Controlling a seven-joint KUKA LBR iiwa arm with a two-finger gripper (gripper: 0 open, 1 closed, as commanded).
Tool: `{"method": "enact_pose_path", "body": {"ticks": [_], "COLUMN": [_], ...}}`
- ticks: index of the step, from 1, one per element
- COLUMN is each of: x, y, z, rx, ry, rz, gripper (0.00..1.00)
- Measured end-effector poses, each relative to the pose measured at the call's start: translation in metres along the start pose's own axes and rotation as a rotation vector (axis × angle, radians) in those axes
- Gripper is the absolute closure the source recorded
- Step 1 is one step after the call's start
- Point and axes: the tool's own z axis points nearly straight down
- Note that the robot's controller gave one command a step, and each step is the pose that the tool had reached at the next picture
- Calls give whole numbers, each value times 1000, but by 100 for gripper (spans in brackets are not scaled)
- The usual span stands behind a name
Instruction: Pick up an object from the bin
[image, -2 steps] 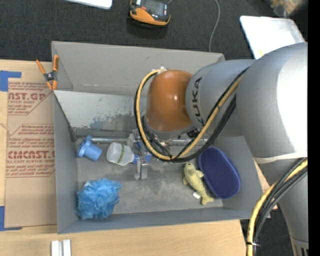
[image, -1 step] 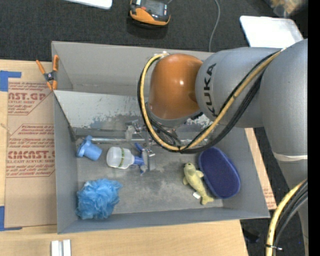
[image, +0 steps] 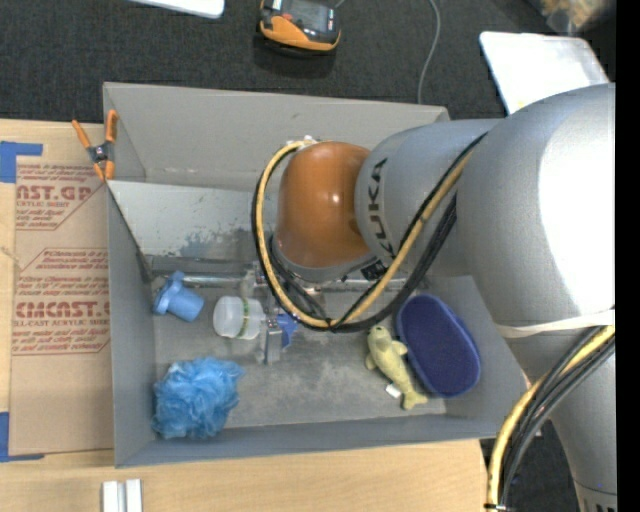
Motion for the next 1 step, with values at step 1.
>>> {"method": "enact_pose_path", "body": {"ticks": [1], "x": [-11], "y": [-13], "z": [36], "rx": [-1], "ry": [-15], "rz": [1], "gripper": [0]}}
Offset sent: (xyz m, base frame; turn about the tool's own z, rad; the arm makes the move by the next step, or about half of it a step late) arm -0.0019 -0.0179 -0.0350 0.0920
